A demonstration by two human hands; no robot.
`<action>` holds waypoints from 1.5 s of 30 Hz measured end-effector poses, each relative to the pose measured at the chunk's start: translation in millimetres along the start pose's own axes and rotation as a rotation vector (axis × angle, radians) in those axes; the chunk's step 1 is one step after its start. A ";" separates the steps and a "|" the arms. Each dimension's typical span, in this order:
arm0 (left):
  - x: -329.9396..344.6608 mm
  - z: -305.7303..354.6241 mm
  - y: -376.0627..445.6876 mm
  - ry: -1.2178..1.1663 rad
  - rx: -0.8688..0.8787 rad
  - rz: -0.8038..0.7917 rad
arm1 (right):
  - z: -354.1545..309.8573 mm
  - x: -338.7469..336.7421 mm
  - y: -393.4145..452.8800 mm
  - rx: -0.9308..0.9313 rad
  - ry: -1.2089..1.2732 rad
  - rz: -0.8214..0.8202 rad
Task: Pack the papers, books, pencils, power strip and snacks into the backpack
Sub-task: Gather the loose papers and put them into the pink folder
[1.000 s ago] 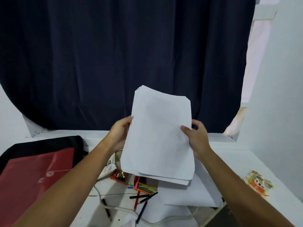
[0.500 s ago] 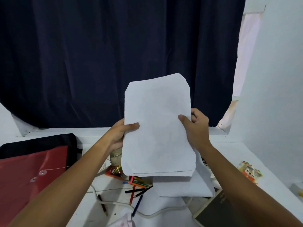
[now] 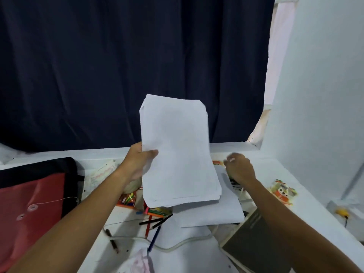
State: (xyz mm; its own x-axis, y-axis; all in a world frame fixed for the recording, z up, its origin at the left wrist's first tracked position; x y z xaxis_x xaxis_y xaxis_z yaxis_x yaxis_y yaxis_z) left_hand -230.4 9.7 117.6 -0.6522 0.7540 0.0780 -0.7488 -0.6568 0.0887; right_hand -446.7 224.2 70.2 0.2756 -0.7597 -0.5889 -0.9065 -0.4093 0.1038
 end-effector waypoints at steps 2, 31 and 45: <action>-5.4 -3.6 -2.9 0.021 -0.024 0.000 | 42.2 11.8 -0.8 0.125 -0.211 -0.074; -20.9 -49.2 0.2 0.133 -0.161 0.131 | 37.9 -32.6 4.5 0.153 0.127 0.210; 25.9 -20.8 4.5 -0.013 -0.102 -0.030 | -85.9 -95.6 -56.3 -0.287 0.728 0.114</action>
State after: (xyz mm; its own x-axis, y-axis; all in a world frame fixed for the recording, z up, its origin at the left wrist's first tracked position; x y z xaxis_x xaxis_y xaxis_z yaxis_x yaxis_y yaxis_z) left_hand -253.2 26.3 99.4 -0.6282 0.7729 0.0895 -0.7765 -0.6300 -0.0098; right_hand -394.5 276.5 189.5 0.4155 -0.9040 0.1005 -0.8514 -0.3476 0.3929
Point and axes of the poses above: each hand's wrist, its own y-axis towards the middle knuckle, its own x-axis out of the palm, z = x × y, the point moved 3 cm from there along y, towards the middle knuckle, and after that the axes turned 2 degrees about y, right-handed, at the moved point
